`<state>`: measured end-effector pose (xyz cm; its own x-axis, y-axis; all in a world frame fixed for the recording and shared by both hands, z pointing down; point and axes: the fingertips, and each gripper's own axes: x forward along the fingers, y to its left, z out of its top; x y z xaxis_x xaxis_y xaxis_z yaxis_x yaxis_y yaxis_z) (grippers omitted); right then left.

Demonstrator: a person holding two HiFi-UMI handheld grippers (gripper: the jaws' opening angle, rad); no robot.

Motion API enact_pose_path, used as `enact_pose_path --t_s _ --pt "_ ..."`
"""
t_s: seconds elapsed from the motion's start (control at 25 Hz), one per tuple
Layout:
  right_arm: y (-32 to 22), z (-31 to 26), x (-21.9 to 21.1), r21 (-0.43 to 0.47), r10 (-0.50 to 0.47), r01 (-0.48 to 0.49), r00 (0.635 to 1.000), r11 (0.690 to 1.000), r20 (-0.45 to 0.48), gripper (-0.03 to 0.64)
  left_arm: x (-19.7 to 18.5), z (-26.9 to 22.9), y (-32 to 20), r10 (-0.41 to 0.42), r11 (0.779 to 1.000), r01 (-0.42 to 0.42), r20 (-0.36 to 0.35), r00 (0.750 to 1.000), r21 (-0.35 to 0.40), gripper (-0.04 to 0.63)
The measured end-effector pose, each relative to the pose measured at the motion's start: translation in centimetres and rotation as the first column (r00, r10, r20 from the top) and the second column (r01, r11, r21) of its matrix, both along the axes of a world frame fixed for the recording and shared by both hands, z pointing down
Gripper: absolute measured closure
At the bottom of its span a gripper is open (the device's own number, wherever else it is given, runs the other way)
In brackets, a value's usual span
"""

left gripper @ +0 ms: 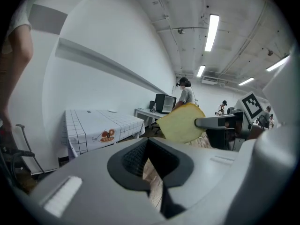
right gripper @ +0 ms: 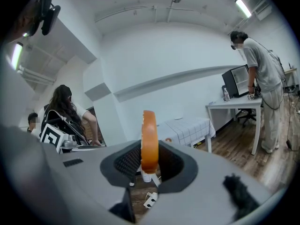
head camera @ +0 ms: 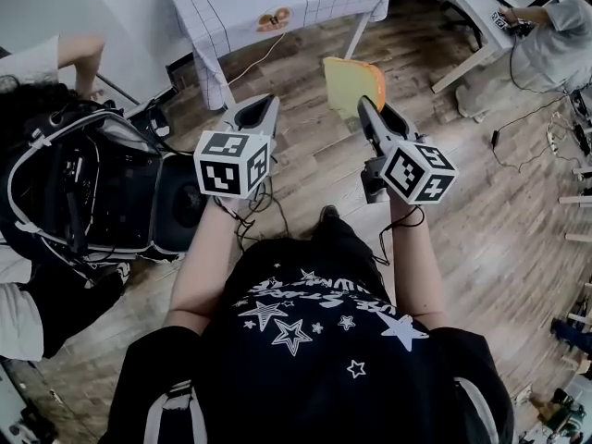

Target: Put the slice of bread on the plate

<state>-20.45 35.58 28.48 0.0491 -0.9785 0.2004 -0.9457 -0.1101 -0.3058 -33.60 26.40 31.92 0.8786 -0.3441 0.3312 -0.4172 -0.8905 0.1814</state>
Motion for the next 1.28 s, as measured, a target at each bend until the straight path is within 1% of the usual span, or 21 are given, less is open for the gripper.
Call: enact_pose_path --t_s 0.12,0.28,0.52,0.68,0.84,0.96,1.16,1.28 --pt "-1.8 0.9 1.8 0.006 -0.026 0.026 1.000 1.000 0.001 0.518 1.9 1.0 -1.7 -0.015 1.000 0.015 0.006 1.000 0.006 0.588" --pt "-4.2 2.2 5.6 0.001 -0.073 0.073 0.997 0.997 0.025 0.518 5.6 1.9 -3.9 -0.059 0.998 0.059 0.011 0.998 0.003 0.588" --pt "-4.6 2.0 10.4 0.015 -0.157 0.156 0.985 0.988 0.066 0.518 9.9 0.9 -3.8 -0.132 0.991 0.131 0.034 0.991 0.029 0.588" --pt "-4.9 2.1 13.2 0.014 -0.186 0.185 0.980 0.983 0.069 0.518 12.0 0.8 -3.3 -0.153 0.988 0.151 0.043 0.987 0.041 0.588" --pt "-5.8 2.1 14.4 0.025 -0.196 0.195 0.979 0.981 0.051 0.518 12.9 1.2 -3.1 -0.152 0.988 0.150 0.046 0.987 0.047 0.588" --pt "-6.6 2.6 14.8 0.016 -0.188 0.188 0.981 0.982 0.050 0.518 13.1 1.7 -4.0 -0.153 0.988 0.152 0.039 0.987 0.039 0.588" --pt "-10.0 3.3 16.7 -0.029 -0.163 0.165 0.985 0.986 0.065 0.518 14.0 0.5 -8.4 -0.154 0.987 0.153 0.022 0.988 0.057 0.588" --pt "-12.8 4.0 18.3 -0.064 -0.128 0.131 0.990 0.989 0.056 0.518 14.7 0.7 -12.1 -0.149 0.988 0.148 0.008 0.989 0.048 0.588"
